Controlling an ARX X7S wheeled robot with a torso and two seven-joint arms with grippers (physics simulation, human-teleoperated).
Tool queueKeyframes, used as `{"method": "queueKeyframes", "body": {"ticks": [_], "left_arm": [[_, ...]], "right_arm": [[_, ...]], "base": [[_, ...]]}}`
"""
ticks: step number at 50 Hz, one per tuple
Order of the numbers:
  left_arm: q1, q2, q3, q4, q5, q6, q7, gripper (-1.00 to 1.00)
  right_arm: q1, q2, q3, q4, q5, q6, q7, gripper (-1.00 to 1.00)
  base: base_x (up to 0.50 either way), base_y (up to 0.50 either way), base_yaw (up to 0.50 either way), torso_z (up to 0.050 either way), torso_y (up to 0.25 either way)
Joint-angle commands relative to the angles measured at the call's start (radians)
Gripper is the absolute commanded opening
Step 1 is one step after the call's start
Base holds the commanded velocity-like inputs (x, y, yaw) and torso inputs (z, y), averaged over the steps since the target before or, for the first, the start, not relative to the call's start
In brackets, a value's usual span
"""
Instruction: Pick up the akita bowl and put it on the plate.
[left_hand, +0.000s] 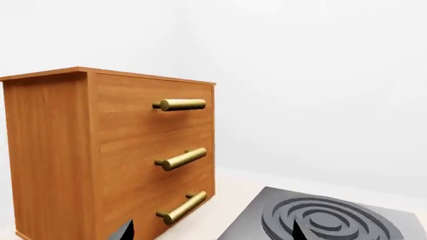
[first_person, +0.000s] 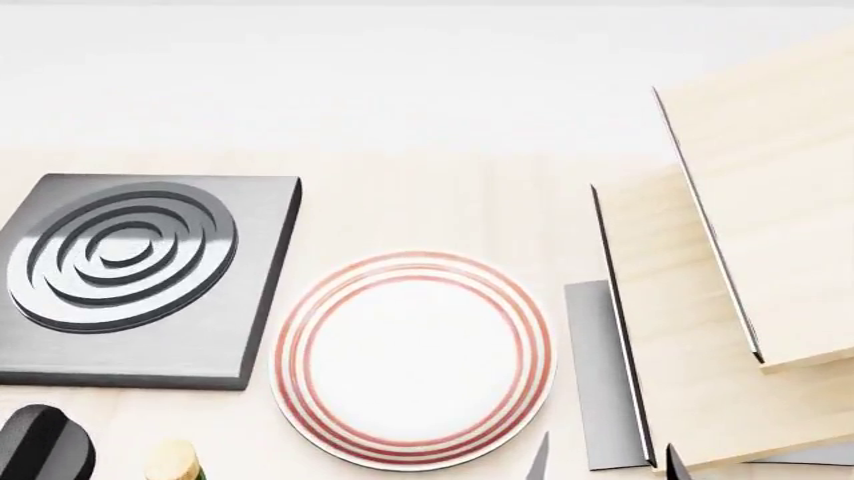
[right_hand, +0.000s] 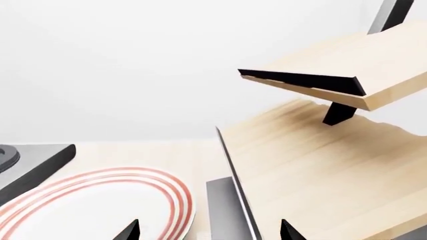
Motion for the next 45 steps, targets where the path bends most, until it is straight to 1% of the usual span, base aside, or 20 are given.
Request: {"method": "queueKeyframes", "body": {"ticks": [1, 16, 32, 45], "left_arm": [[0.015, -0.017, -0.035, 0.019, 0.022, -0.020, -0.034, 1.00], [0.020, -0.048, -0.099, 0.040, 0.021, -0.068, -0.069, 1.00], [0.001, -0.071, -0.123, 0.032, 0.017, -0.121, -0.084, 1.00], [0.009, -0.089, -0.166, 0.042, -0.004, -0.156, -0.095, 1.00]], "right_arm": [[0.003, 0.001, -0.007, 0.008, -0.003, -0.004, 0.004, 1.00], [0.004, 0.004, -0.013, 0.015, -0.001, -0.010, 0.008, 1.00], [0.008, 0.005, -0.027, 0.027, -0.005, -0.015, 0.010, 1.00], [0.012, 0.006, -0.034, 0.036, -0.006, -0.018, 0.014, 1.00]], "base": [[0.00, 0.00, 0.00, 0.000, 0.000], [0.00, 0.00, 0.00, 0.000, 0.000], [0.00, 0.00, 0.00, 0.000, 0.000], [0.00, 0.00, 0.00, 0.000, 0.000]]}}
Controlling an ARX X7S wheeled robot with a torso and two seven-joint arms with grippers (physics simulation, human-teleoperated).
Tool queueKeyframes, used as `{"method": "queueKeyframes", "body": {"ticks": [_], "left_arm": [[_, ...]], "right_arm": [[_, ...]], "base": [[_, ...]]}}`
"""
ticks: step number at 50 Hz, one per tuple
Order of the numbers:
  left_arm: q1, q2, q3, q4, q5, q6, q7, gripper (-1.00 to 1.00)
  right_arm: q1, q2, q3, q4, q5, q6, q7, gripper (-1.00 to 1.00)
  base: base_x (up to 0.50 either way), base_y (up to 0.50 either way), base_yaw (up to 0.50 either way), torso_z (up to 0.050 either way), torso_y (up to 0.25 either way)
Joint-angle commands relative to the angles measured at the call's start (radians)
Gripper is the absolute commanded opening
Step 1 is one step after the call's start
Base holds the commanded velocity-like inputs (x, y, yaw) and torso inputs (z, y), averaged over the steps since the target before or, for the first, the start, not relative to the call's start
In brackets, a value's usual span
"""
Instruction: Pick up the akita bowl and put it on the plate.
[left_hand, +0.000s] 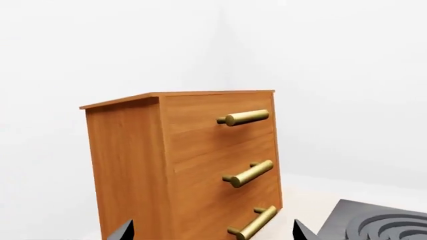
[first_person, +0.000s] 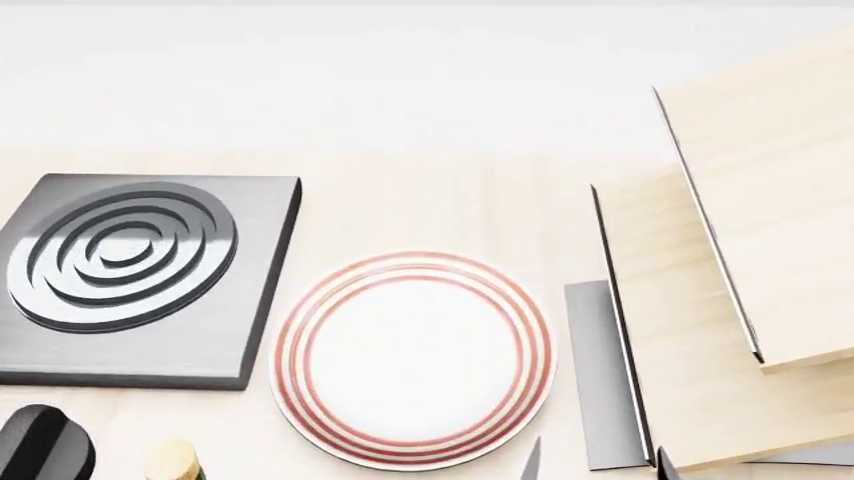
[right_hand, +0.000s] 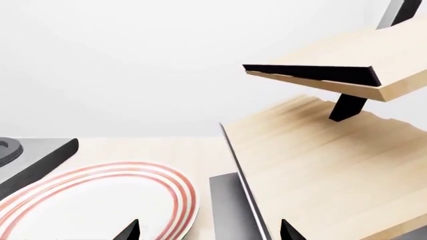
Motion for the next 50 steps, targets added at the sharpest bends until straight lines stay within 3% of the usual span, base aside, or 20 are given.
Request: {"method": "queueKeyframes", "body": {"ticks": [1, 50], "left_arm": [[0.007, -0.017, -0.031, 0.008, -0.008, -0.033, -0.011, 1.00], [0.066, -0.090, -0.044, 0.019, -0.022, -0.191, 0.015, 1.00]], "right_arm": [[0.003, 0.001, -0.007, 0.005, -0.001, -0.002, 0.003, 1.00], [0.015, 0.007, -0.034, 0.026, 0.002, -0.006, 0.012, 1.00]], "base": [[0.00, 0.00, 0.00, 0.000, 0.000], [0.00, 0.00, 0.00, 0.000, 0.000]]}}
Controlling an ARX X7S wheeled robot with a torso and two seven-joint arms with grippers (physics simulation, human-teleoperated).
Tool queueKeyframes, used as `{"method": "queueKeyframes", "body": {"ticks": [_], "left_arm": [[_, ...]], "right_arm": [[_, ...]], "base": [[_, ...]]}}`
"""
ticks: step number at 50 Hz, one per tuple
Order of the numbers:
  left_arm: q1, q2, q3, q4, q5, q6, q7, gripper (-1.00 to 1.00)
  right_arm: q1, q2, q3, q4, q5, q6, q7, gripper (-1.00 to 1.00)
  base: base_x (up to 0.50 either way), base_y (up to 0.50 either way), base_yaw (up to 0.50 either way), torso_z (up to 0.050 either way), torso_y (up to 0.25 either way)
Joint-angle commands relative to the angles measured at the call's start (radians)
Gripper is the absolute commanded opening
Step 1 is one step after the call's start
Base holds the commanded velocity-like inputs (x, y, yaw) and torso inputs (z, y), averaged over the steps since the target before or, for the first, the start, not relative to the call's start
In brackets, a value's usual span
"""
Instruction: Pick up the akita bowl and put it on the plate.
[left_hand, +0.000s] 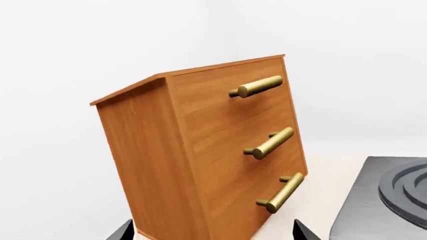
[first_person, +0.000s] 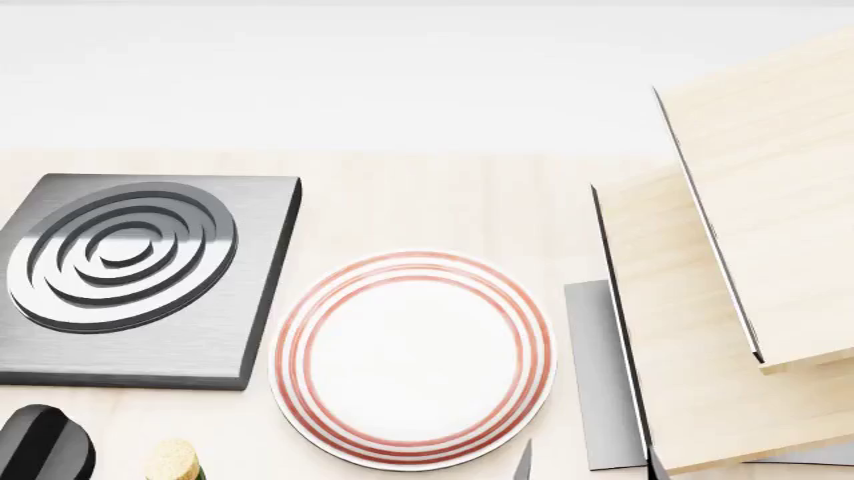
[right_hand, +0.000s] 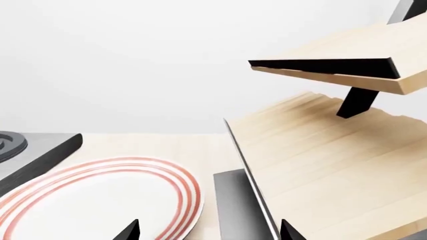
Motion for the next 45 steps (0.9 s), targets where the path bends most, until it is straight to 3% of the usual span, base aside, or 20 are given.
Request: {"method": "queueKeyframes", "body": {"ticks": [1, 45], "left_arm": [[-0.003, -0.019, 0.015, -0.020, -0.014, -0.045, 0.021, 1.00], [-0.033, -0.038, 0.029, -0.089, -0.131, -0.189, 0.084, 1.00]], "right_arm": [[0.003, 0.001, -0.006, 0.005, 0.001, -0.002, 0.002, 1.00], [0.006, 0.009, -0.019, 0.016, 0.011, -0.011, 0.013, 1.00]], "base": [[0.00, 0.00, 0.00, 0.000, 0.000], [0.00, 0.00, 0.00, 0.000, 0.000]]}}
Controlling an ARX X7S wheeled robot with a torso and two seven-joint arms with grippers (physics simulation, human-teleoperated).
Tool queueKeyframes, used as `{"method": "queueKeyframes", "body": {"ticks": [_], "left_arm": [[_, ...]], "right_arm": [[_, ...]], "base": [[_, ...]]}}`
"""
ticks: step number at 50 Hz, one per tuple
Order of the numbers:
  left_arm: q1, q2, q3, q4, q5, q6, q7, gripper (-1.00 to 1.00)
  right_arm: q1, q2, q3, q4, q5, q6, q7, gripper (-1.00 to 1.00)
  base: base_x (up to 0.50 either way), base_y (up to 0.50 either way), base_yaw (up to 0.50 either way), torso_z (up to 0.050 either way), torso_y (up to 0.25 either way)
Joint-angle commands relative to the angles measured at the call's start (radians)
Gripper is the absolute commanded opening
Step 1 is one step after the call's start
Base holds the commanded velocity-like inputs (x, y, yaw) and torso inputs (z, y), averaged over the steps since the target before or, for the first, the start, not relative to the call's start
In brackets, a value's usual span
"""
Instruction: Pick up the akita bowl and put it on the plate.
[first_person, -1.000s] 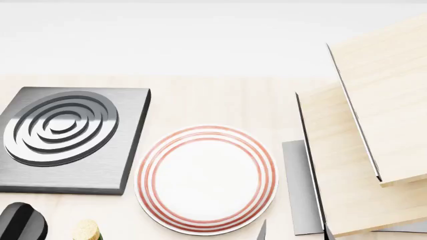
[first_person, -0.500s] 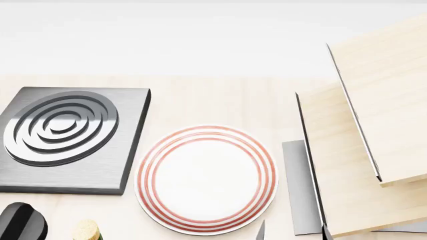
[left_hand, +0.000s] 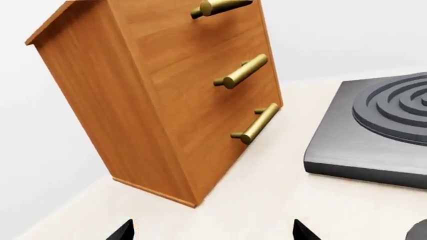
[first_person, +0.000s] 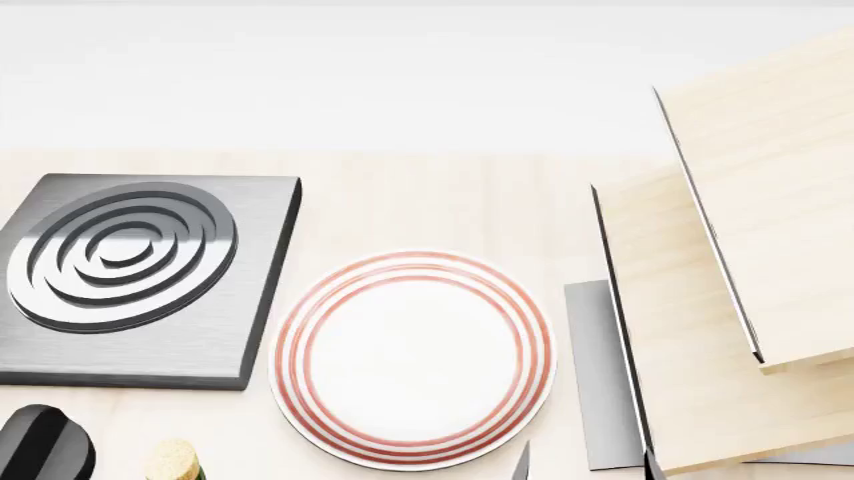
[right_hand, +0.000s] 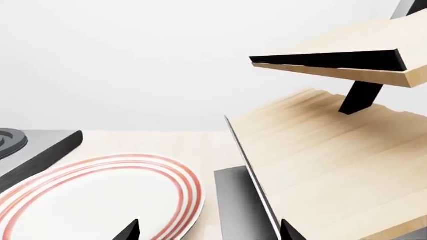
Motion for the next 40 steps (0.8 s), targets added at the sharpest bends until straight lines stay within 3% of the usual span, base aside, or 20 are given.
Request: {"method": "queueKeyframes", "body": {"ticks": [1, 14, 40], "left_arm": [[-0.007, -0.003, 0.008, -0.017, -0.017, -0.024, 0.012, 1.00], [-0.027, -0.019, 0.076, -0.066, 0.001, -0.056, 0.034, 1.00], [-0.022, -0.024, 0.069, -0.065, -0.048, -0.087, 0.068, 1.00]], "right_arm": [[-0.001, 0.003, -0.002, 0.000, 0.004, -0.002, 0.003, 1.00], [0.005, 0.003, -0.008, 0.010, 0.005, -0.005, 0.004, 1.00], [0.007, 0.008, -0.016, 0.015, 0.009, -0.009, 0.010, 1.00]], "base": [[0.00, 0.00, 0.00, 0.000, 0.000], [0.00, 0.00, 0.00, 0.000, 0.000], [0.00, 0.00, 0.00, 0.000, 0.000]]}}
